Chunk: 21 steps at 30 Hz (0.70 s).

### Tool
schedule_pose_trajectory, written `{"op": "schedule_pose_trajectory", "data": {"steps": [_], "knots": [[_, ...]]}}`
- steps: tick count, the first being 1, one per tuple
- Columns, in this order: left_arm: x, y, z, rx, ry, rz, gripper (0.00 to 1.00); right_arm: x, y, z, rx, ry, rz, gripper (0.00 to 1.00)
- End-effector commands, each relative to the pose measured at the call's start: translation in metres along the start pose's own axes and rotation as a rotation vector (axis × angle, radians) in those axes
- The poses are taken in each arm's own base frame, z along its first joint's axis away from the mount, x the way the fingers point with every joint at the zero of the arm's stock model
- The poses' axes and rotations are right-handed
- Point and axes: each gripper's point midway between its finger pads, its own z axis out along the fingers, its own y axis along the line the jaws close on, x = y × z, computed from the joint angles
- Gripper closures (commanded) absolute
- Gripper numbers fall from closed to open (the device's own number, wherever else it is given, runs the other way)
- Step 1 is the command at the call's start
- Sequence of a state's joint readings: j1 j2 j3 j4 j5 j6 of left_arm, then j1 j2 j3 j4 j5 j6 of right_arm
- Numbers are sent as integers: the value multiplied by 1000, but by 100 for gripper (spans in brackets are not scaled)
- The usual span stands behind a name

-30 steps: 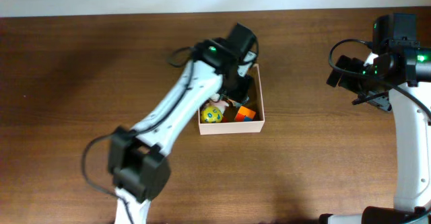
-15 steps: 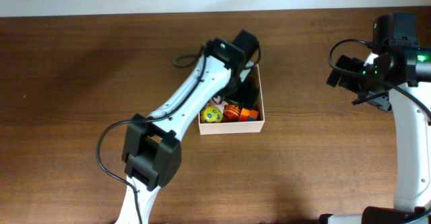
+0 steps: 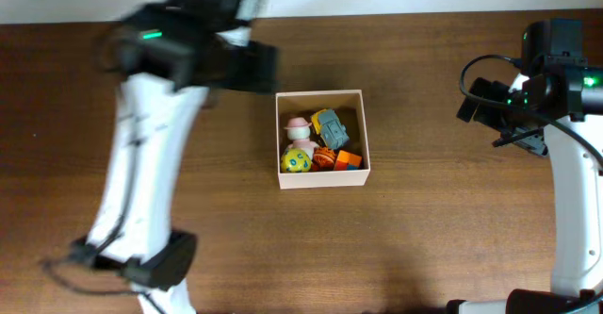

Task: Pack container

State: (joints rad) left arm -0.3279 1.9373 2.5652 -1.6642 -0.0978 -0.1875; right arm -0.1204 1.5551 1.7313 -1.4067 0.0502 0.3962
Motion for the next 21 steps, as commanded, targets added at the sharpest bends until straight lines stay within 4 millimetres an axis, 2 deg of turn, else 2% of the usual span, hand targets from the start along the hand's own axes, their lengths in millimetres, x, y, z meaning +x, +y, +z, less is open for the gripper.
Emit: {"op": "schedule_pose_trajectory", "data": {"steps": [1,4,7,13,17,21], "knots": [[0,45,-29,-80,-58,-80,1,0,-1,2,-1,7,10,1],[0,71,-44,-112,-90,-138,1,0,-1,2,-1,7,10,1],[1,87,-51,-134,-106,-175,1,0,-1,2,-1,7,10,2],[2,94,-52,-144,-107,-191,1,0,0,2,-2,7,9,1],[2,94,-52,-144,-107,-191,1,3,3,-17,-28,-43,-3,1],[2,94,-52,-144,-107,-191,1,15,15,-53,-94,-134,-53,1]]}}
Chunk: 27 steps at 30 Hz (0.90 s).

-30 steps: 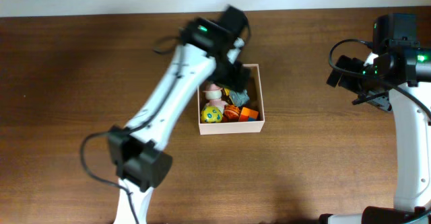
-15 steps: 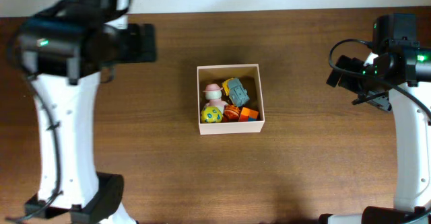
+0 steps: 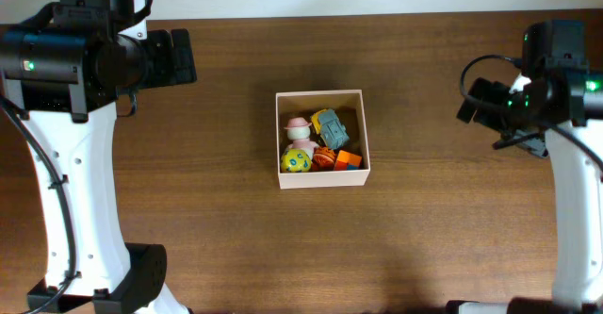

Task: Pack container

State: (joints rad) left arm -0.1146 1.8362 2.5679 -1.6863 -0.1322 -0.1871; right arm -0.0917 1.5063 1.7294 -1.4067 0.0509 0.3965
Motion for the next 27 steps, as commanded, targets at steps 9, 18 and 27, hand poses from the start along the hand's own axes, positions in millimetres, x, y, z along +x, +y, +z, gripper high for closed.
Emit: {"op": "schedule_pose_trajectory", "data": {"steps": [9,18,27], "knots": [[-1,4,-7,-6,-20,-5,1,27,-5,-109,-119,-338,-44,1],[-1,4,-7,-6,-20,-5,1,18,-10,-114,-193,-762,-155,1],[-1,4,-7,-6,-20,-5,1,81,-54,-8,-149,-819,-88,1]]}}
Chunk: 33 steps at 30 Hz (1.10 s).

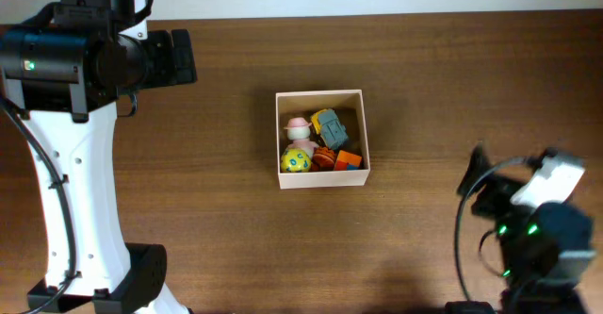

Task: Pack container

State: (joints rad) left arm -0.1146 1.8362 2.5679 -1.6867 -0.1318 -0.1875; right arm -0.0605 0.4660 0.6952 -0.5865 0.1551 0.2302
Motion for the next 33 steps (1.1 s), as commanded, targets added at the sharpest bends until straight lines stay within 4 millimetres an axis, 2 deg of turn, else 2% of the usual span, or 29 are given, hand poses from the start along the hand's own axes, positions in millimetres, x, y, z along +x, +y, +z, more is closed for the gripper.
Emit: {"op": "schedule_pose_trajectory", "data": {"steps": [1,3,6,13,23,33], "knots": [[-1,4,-7,-6,-20,-5,1,38,-17,4,37,-6,-8,1],[-1,4,-7,-6,-20,-5,1,62,-22,7,39,5,-10,1],[-1,4,-7,-6,-20,-5,1,87,-25,12,34,18,-12,1],[-1,4,-7,-6,-20,-5,1,125,-24,21,-11,32,-11,1],[-1,4,-7,-6,-20,-5,1,149,-26,29,-16,69,-12,1],[-1,4,-7,-6,-20,-5,1,148,-25,29,-20,69,-12,1]]}}
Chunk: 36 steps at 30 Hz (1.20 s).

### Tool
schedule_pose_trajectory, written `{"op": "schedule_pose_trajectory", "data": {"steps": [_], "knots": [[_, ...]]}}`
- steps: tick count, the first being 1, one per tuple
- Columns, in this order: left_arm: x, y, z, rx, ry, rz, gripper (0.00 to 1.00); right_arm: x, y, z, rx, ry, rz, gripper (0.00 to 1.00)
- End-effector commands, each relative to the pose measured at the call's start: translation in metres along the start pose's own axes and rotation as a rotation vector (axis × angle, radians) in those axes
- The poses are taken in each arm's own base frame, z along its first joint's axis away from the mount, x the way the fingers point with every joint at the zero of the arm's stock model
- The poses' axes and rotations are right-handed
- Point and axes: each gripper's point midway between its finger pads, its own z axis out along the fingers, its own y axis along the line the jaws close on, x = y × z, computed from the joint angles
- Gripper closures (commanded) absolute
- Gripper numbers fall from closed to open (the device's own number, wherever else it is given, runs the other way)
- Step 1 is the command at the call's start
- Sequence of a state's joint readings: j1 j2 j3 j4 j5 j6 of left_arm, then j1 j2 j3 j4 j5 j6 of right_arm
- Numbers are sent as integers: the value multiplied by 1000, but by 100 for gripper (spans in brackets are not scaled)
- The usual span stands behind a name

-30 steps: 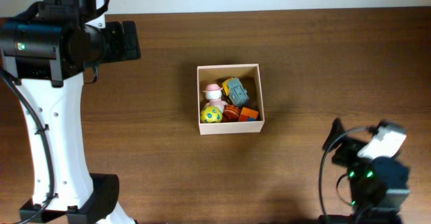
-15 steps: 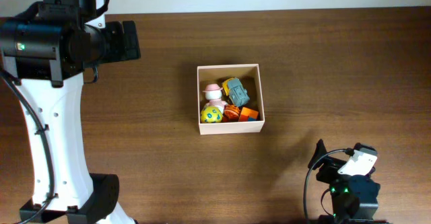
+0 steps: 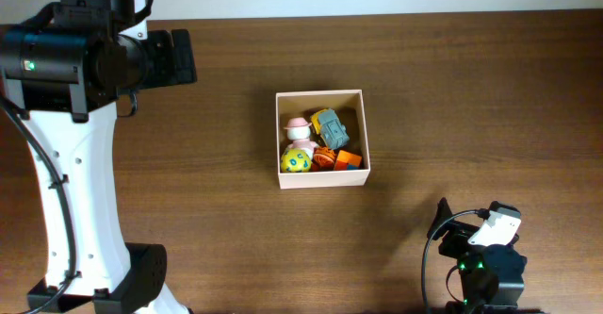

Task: Pack container

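Note:
A cream open box stands in the middle of the brown table. Inside lie a pink figure, a blue-grey toy, a yellow ball and orange pieces. My left gripper hangs at the back left, well clear of the box; its fingers are not distinguishable from above. My right arm is folded low at the front right, its gripper a dark shape far from the box. Neither gripper shows anything held.
The white left arm runs down the left side to its base at the front. A pale wall strip borders the table's far edge. Bare wood surrounds the box.
My right arm has dropped further toward the front edge and sits folded lower and slightly more to the left. The left arm and the box contents have not changed.
The left arm was blurred with its end just beside the box's back left corner, then it stood at the far left and stayed there. The right arm was raised at the right edge, then lower at the front right, and is now folded at the front.

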State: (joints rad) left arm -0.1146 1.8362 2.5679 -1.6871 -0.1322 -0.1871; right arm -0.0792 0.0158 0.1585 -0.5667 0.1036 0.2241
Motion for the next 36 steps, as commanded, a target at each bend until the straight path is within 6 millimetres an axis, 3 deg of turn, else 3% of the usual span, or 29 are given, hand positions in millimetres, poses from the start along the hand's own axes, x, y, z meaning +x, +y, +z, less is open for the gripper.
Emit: {"op": "schedule_pose_trajectory", "data": {"steps": [1,18,20,23,28,31,36], "knots": [[-1,4,-7,-6,-21,-5,1,1,0,1,-1,-4,-4,1],[-2,7,-8,-26,-25,-5,1,1,0,1,-1,-4,-4,1],[-5,23,-16,-112,-61,-10,1,1,0,1,-1,-4,-4,1],[-14,31,-30,-146,-128,-6,1,1,0,1,-1,-4,-4,1],[-34,9,-46,-30,-289,216,1,1,0,1,-1,-4,-4,1],[-23,4,-46,0,-334,270,1,1,0,1,-1,-4,-4,1],[17,10,-30,2,-382,261,1,1,0,1,-1,-4,-4,1]]}}
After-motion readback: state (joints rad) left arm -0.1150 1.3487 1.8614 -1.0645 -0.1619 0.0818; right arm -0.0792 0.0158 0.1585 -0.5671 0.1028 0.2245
